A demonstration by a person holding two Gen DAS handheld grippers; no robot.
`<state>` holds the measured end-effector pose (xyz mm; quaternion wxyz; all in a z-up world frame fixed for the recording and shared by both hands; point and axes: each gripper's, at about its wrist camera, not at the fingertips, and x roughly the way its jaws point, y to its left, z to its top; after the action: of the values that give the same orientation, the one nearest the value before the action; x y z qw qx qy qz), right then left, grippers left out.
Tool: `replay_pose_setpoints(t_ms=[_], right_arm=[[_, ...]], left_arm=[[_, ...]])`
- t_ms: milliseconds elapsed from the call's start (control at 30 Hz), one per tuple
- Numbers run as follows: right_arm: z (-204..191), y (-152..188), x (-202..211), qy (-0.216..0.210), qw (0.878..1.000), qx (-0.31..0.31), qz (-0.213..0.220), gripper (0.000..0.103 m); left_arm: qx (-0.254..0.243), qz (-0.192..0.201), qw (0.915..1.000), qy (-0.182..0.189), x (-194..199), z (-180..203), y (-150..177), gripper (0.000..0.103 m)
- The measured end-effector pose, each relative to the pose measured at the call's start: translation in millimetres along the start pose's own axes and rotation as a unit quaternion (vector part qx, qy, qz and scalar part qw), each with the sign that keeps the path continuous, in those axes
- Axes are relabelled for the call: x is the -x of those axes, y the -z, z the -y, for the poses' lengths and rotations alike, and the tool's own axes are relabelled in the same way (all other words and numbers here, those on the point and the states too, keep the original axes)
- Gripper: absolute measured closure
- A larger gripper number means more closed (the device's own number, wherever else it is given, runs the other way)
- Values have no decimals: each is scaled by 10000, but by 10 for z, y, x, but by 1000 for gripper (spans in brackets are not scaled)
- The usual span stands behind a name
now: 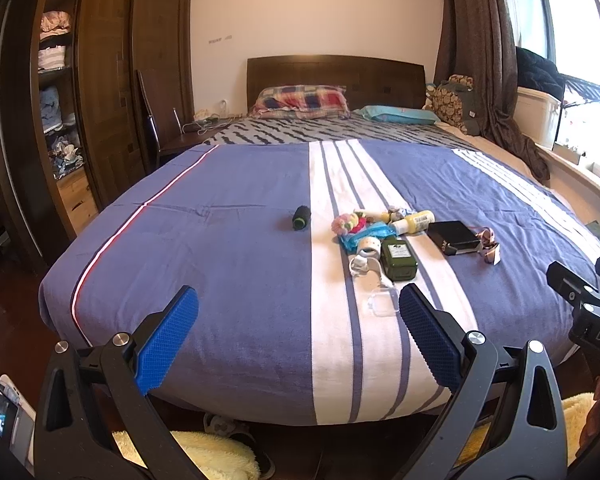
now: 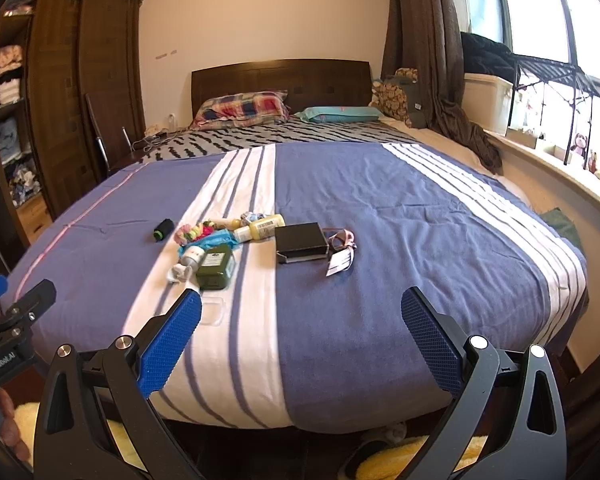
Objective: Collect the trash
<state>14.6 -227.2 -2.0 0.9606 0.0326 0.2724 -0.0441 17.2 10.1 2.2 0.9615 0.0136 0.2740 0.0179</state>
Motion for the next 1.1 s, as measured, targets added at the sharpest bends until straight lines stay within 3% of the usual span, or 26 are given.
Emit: replay_pose_setpoints(t_ms=[633, 867, 1100], right_arm=[[346, 92, -905, 262, 9976, -173, -620, 3], [485, 74, -1283, 43, 9951, -458, -880, 3], [452, -4, -1645, -12, 9936, -406, -1051, 3]], left_arm=[[-344, -865, 9950, 349, -861, 318, 250, 8], [-488, -1183, 9874, 936, -1120, 617, 299, 8], [-537, -1518, 9810, 1086, -1422, 878, 338, 11]])
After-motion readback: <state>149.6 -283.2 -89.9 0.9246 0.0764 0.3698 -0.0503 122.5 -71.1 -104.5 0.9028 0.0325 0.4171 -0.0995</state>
